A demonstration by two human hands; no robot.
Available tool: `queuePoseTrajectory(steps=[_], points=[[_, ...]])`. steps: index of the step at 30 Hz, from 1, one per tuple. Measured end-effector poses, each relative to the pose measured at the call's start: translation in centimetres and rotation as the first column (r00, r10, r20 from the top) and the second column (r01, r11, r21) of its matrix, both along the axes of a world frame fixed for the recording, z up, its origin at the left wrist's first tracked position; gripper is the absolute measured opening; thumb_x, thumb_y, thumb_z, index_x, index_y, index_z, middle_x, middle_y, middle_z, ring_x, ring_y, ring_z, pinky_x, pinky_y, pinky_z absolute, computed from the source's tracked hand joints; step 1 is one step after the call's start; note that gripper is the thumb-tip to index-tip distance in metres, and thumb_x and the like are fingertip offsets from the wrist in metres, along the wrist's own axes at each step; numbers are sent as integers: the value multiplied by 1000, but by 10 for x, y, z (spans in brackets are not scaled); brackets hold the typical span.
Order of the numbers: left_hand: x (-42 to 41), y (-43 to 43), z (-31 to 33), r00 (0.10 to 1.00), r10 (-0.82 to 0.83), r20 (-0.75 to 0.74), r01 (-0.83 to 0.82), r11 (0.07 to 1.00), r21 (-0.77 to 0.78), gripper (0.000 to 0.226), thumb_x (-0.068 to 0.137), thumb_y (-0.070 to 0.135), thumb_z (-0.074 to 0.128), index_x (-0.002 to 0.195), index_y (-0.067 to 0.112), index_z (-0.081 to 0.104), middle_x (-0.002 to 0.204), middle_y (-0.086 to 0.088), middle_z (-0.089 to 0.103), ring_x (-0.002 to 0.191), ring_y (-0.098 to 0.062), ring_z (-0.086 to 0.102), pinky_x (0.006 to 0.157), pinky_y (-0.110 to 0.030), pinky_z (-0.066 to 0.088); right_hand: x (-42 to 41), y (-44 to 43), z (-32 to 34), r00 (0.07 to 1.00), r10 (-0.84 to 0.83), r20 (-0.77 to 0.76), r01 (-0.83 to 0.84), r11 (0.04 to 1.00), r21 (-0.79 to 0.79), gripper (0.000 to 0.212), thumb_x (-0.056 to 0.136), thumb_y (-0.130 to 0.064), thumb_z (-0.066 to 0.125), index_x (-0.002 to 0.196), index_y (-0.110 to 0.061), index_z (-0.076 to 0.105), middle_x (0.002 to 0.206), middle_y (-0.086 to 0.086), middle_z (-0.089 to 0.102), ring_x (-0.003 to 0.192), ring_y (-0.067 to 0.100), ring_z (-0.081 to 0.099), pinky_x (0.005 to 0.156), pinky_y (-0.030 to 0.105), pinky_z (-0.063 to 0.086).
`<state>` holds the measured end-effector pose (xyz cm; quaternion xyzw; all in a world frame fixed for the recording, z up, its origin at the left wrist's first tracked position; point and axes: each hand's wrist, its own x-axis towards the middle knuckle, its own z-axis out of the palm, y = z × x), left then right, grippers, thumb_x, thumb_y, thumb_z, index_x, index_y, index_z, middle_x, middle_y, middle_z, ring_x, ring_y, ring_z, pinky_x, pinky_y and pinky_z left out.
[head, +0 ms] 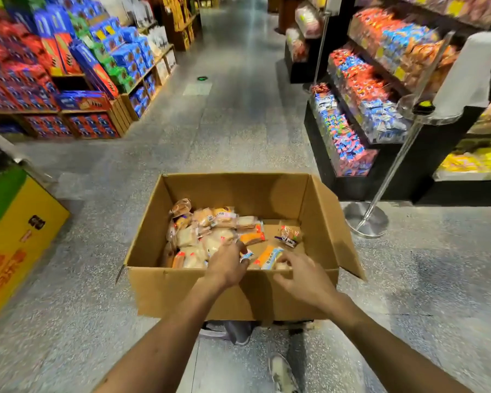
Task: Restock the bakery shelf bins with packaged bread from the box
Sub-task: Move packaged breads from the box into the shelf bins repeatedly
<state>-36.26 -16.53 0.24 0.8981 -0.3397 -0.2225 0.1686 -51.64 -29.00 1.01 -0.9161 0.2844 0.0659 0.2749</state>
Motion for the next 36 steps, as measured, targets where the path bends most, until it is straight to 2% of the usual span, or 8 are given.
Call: queuePoseTrajectory(steps=[5,13,18,23,26,30,34,36], points=[[68,-34,-66,987,75,-141,-59,992,111,29,94,20,58,123,16,62,123,-11,67,113,-29,60,95,-37,48,81,-66,-75,990,25,-140,-8,993,121,41,93,-44,60,126,-19,59,130,1,58,116,18,55,90,32,45],[155,-84,-184,924,204,-322,-74,925,373,45,95,27,60,138,15,51,136,-11,59,124,-30,54,98,-35,43,174,-149,-221,895,86,-438,31,967,252,46,90,-35,66,127,-10,56,132,11,58,121,30,55,93,35,46],[185,-106,-255,903,229,-364,-71,914,399,74,87,44,71,147,15,38,142,-15,51,128,-33,50,98,-36,40,208,-180,-279,899,34,-437,83,966,246,60,93,-22,66,143,-5,38,152,15,37,144,29,30,110,32,27],[194,-110,-323,908,227,-353,-51,895,444,90,87,46,69,156,19,17,156,-14,32,144,-34,28,114,-43,32,224,-186,-327,889,42,-456,94,958,272,80,95,-27,66,155,-7,17,157,16,30,146,32,26,114,35,24],[191,-111,-348,924,231,-305,-50,863,503,89,91,47,63,156,16,13,155,-13,32,146,-33,21,117,-45,28,222,-184,-347,879,72,-471,51,969,243,74,93,-31,68,150,-9,26,159,15,29,145,33,28,114,39,27],[184,-120,-362,974,173,-147,-59,818,572,92,89,56,62,154,12,14,152,-12,35,144,-32,26,112,-44,32,221,-181,-359,870,-25,-492,131,974,183,70,86,-27,76,141,-14,35,147,13,45,137,36,37,109,46,31],[185,-128,-362,987,130,-98,-39,773,633,91,81,59,70,147,11,29,147,-11,42,141,-29,29,112,-43,29,223,-187,-359,852,-84,-516,211,958,192,84,74,-30,84,142,-17,38,136,7,56,134,33,41,111,49,32],[190,-129,-359,979,150,-135,-32,774,632,76,81,55,71,141,18,45,145,-9,44,140,-28,29,111,-44,29,220,-194,-354,854,-58,-517,192,959,210,66,71,-33,85,128,-20,54,118,5,65,120,32,53,101,47,43]])
